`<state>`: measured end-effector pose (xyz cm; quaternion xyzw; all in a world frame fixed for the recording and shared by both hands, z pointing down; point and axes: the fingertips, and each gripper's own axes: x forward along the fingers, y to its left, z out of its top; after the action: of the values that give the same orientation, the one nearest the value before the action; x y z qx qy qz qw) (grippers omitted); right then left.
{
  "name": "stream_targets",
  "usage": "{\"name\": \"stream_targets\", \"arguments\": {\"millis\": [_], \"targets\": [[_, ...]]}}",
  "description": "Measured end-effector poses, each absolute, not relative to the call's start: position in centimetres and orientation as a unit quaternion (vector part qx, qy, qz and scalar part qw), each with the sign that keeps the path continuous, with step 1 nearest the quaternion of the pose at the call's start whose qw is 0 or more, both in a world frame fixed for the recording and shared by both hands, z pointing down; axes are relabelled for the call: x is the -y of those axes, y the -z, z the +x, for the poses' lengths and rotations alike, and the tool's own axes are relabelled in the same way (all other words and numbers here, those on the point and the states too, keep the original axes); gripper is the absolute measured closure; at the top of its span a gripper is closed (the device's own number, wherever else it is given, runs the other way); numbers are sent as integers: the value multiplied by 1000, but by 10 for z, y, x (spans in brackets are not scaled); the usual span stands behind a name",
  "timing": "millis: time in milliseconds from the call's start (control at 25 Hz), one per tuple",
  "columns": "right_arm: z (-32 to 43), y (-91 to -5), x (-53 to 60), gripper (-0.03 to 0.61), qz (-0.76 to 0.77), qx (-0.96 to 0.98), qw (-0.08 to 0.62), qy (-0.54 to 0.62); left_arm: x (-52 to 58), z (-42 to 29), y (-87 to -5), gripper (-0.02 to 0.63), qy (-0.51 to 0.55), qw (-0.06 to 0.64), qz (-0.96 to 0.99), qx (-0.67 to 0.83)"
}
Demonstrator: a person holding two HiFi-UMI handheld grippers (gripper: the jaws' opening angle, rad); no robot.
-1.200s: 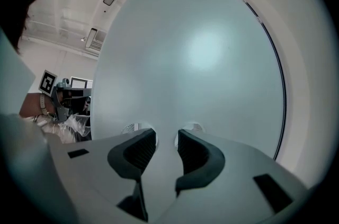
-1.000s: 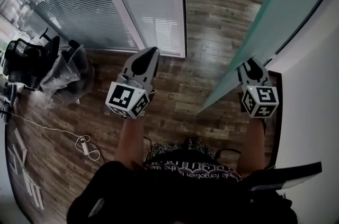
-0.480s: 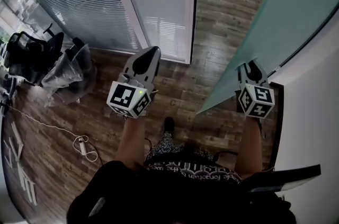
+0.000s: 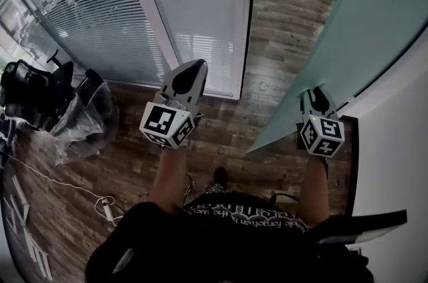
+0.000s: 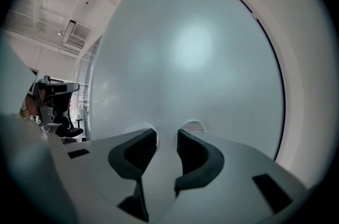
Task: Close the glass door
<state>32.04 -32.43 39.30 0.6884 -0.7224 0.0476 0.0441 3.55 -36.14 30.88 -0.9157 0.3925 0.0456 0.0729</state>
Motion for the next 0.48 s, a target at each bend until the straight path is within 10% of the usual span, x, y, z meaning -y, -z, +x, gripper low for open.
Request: {"name": "stream_targets", "arguments": {"millis": [480], "targets": [[306, -390, 403, 456, 722, 689, 39, -54, 455, 16, -300, 612, -52, 74, -927, -363]]}}
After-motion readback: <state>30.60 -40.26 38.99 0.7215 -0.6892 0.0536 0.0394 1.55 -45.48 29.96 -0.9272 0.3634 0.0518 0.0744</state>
